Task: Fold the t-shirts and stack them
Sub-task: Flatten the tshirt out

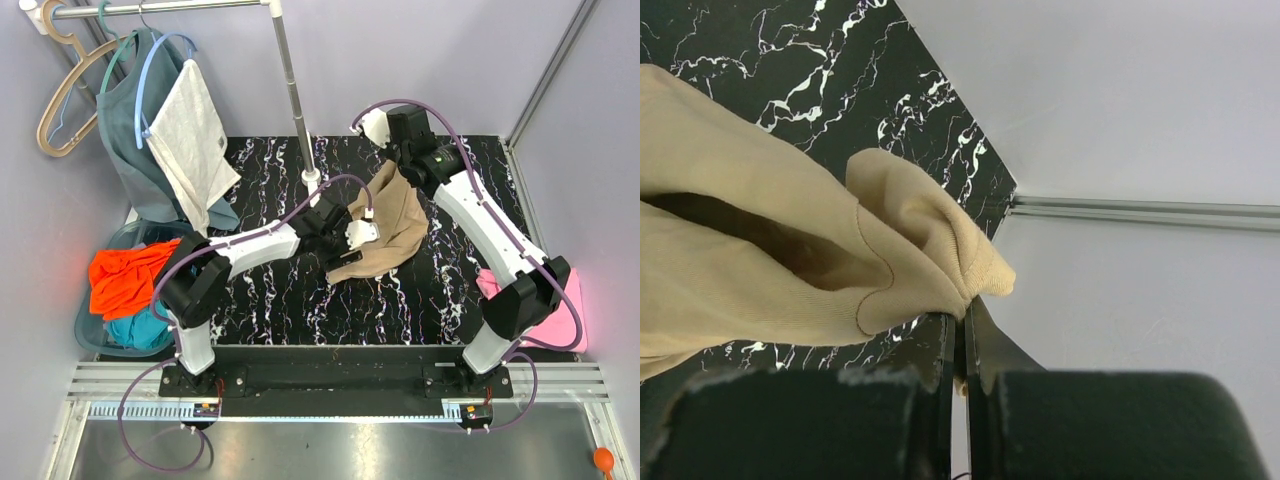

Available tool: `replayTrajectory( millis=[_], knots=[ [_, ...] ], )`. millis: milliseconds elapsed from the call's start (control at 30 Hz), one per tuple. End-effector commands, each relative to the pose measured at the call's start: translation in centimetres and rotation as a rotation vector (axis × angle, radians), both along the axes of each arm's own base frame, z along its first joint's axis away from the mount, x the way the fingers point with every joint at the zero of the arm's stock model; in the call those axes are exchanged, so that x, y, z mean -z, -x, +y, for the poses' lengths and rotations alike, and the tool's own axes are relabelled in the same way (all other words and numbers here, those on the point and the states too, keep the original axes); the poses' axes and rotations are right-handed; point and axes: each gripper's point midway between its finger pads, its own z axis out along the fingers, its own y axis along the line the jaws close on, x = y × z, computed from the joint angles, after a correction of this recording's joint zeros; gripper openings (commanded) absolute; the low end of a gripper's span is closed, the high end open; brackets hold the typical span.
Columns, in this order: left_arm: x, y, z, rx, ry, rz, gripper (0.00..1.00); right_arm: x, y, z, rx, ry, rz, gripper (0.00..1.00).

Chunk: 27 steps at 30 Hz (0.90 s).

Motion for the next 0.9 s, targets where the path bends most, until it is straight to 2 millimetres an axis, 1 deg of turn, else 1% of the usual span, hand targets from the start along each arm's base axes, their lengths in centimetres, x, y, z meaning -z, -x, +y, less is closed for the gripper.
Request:
replayTrajectory(
  millis=[0, 267, 300, 433, 467, 533, 567, 633, 667, 700, 733, 833, 867],
  knots=[
    [-0.9, -1.2, -2.0, 0.034, 0.045, -0.039, 0.70, -3.0, 0.5, -0.9, 0.018, -0.027, -0.090, 0.00],
    [0.2, -1.4, -2.0, 0.023, 0.020, -0.031, 0.68, -2.6, 0.7, -1.4, 0.026, -0.030, -0.086, 0.00],
    [0.6, -1.5, -1.9, 0.020, 0.013, -0.029, 0.67, -2.5, 0.7, -1.5, 0.026, -0.027, -0.083, 0.00],
    [1.5, -1.9, -1.6, 0.017, -0.018, -0.040, 0.58, -2.6, 0.9, -1.5, 0.026, -0.032, -0.085, 0.00],
    [1.6, -2.1, -1.5, 0.014, -0.026, -0.048, 0.49, -2.5, 0.9, -1.6, 0.028, -0.028, -0.083, 0.00],
    [2.1, -2.2, -1.4, 0.010, -0.043, -0.046, 0.39, -2.6, 1.0, -1.8, 0.031, -0.029, -0.087, 0.00],
    [2.4, -2.3, -1.3, 0.008, -0.052, -0.049, 0.31, -2.3, 1.0, -1.9, 0.032, -0.025, -0.082, 0.00],
    [2.6, -2.5, -1.1, 0.007, -0.062, -0.049, 0.20, -2.4, 1.1, -2.0, 0.032, -0.027, -0.084, 0.00],
    [2.8, -2.5, -1.0, 0.005, -0.070, -0.049, 0.10, -2.4, 1.2, -2.1, 0.035, -0.026, -0.083, 0.00],
    [2.7, -2.6, -0.9, 0.000, -0.074, -0.049, 0.05, -2.4, 1.3, -2.2, 0.035, -0.026, -0.083, 0.00],
    [2.7, -2.5, -0.9, 0.002, -0.077, -0.049, 0.01, -2.4, 1.2, -2.2, 0.037, -0.027, -0.083, 0.00],
    [1.6, -2.8, -0.7, -0.016, -0.072, -0.075, 0.00, -2.0, 1.4, -2.4, 0.042, -0.023, -0.078, 0.00],
    [0.6, -3.1, -0.5, -0.034, -0.066, -0.095, 0.00, -1.8, 1.4, -2.4, 0.042, -0.020, -0.072, 0.00]
  ],
)
